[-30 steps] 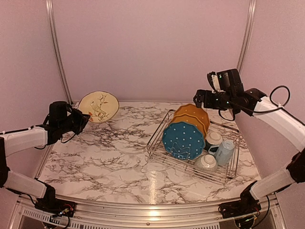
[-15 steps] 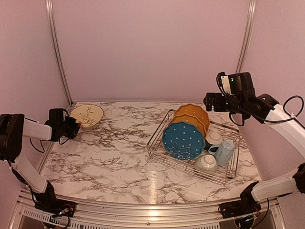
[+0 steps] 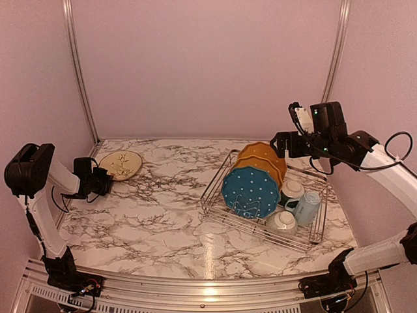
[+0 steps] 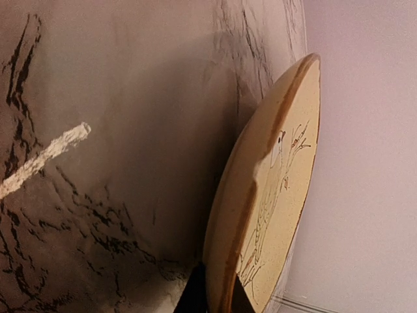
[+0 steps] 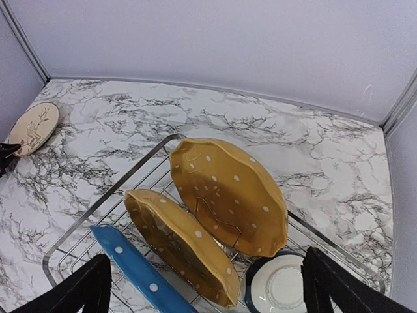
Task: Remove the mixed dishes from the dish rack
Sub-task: Place the plate at the corner of the board, then grab the plate from the dish rack.
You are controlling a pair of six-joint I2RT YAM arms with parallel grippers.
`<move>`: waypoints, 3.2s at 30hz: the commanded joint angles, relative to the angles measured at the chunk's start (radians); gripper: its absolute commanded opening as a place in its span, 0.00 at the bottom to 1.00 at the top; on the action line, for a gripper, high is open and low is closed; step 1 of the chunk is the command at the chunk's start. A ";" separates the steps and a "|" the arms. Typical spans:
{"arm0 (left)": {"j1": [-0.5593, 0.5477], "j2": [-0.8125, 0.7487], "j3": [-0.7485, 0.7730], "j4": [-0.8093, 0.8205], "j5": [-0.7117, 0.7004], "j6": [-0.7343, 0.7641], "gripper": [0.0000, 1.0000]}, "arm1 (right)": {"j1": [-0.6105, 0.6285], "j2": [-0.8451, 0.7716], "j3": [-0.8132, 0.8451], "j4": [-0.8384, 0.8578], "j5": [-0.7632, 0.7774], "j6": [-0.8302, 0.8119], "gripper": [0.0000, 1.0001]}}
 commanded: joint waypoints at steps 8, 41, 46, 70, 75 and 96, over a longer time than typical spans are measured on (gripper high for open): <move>0.004 0.029 0.041 0.219 -0.041 -0.031 0.00 | -0.006 0.008 -0.010 0.023 -0.039 0.009 0.99; -0.014 -0.421 -0.228 -0.053 -0.062 0.198 0.93 | -0.002 -0.026 -0.128 0.239 -0.261 -0.033 0.98; -0.028 -0.668 -0.215 -0.257 -0.028 0.311 0.99 | 0.009 -0.024 -0.135 0.170 -0.214 -0.062 0.98; -0.440 -0.858 0.017 -0.591 0.048 0.556 0.99 | 0.132 0.134 -0.063 -0.073 -0.027 -0.137 0.91; -0.519 -0.830 0.016 -0.633 -0.028 0.518 0.99 | 0.131 0.169 -0.111 -0.033 -0.094 -0.171 0.88; -0.570 -1.060 -0.144 -0.574 0.031 0.671 0.99 | 0.065 0.222 -0.118 0.064 -0.388 -0.400 0.46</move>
